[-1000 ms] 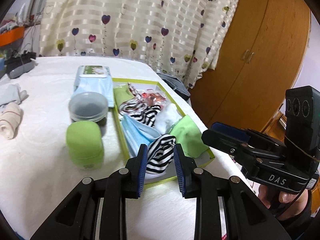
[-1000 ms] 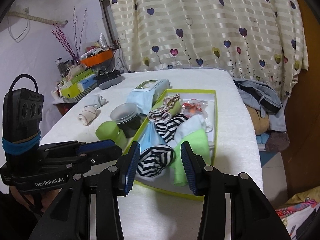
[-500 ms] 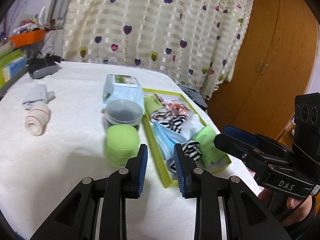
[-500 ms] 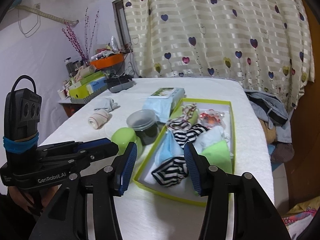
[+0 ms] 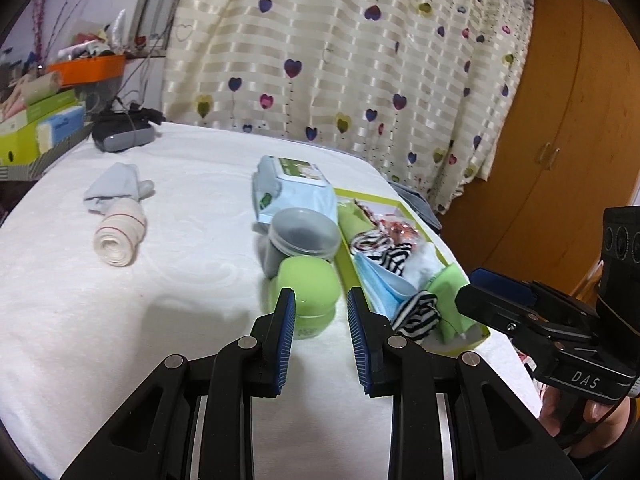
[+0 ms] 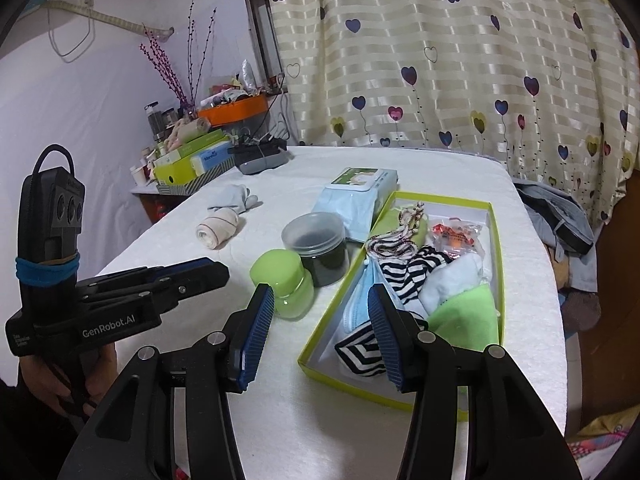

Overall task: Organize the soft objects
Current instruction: 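Move the left gripper toward the white bandage roll while the right moves toward the light-blue sock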

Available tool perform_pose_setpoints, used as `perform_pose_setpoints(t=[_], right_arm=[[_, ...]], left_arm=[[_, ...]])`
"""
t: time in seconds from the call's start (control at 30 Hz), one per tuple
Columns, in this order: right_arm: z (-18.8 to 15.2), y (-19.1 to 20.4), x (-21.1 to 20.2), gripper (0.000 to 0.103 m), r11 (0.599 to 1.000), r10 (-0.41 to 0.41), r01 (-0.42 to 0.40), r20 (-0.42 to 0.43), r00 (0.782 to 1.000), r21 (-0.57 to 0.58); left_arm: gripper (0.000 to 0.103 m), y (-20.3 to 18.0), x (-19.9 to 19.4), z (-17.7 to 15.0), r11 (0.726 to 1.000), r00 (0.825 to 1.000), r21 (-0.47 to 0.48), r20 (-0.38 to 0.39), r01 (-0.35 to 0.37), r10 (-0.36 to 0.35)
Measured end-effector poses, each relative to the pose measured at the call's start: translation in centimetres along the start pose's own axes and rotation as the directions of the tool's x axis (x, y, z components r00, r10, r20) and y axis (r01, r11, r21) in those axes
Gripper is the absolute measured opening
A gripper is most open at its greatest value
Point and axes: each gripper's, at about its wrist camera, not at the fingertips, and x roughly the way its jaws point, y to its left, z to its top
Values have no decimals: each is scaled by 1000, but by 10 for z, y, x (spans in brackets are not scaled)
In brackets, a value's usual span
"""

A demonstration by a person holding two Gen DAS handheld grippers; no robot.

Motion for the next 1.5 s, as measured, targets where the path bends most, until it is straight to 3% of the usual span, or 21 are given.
perform_pose_setpoints(t=[0.2,0.8,1.5], right_arm=[[4,4,13,50,1000,-14,14,-31,999,-4],[11,49,41,50,994,68,-75,-79,995,-85],[29,93,85,50,977,132,-149,-119,984,-151]], left_arm=[[25,7,-2,1,1000,1000,-13,5,-19,19],[25,36,-9,-2,996,997,-57,10,-72,73],[32,108,-15,9,968,980,-160,8,-193,197]])
